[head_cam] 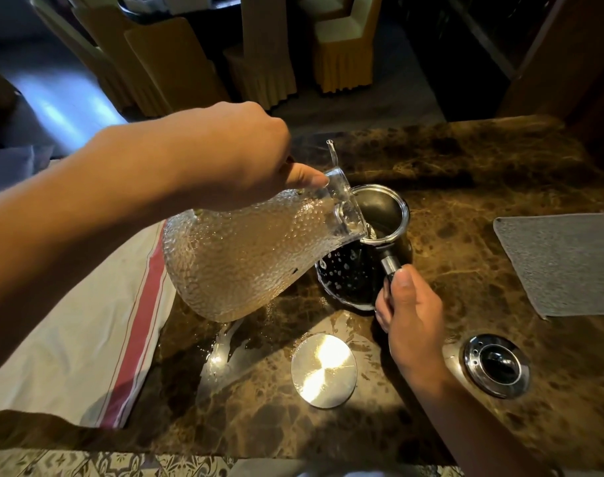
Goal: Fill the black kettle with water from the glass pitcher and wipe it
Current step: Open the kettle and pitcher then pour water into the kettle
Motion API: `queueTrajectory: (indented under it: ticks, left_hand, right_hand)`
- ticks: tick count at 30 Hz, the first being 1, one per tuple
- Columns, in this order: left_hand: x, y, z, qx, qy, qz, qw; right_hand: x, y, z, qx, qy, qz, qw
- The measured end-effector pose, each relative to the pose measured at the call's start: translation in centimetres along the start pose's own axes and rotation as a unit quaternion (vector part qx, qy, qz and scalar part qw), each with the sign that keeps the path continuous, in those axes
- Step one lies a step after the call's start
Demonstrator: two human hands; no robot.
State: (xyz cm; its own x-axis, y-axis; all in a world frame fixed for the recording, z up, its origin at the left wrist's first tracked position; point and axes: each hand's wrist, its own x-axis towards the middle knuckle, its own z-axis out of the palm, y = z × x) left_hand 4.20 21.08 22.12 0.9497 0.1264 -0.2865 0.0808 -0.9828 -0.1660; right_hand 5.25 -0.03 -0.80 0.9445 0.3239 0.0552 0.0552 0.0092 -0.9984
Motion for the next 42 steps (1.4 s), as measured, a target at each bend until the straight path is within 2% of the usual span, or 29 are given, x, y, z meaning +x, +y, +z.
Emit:
queueTrajectory:
  ticks: [27, 33, 42]
  left_hand:
    - [-0.2, 0.9, -0.3, 0.017, -0.004, -0.016, 1.000]
    - [-1.0, 0.3, 0.9, 0.005, 0.032, -0.001, 0.999]
    - [-2.7, -0.1, 4.0, -0.070, 0.074, 0.001, 0.995]
  right_hand:
    - [-0.1, 0.0, 0.0, -0.004, 0.001, 0.007, 1.000]
    - [-0.1, -0.1, 0.1, -0.010, 0.004, 0.004, 1.000]
    - [-0.1, -0.1, 0.2, -0.015, 0.012, -0.008, 1.000]
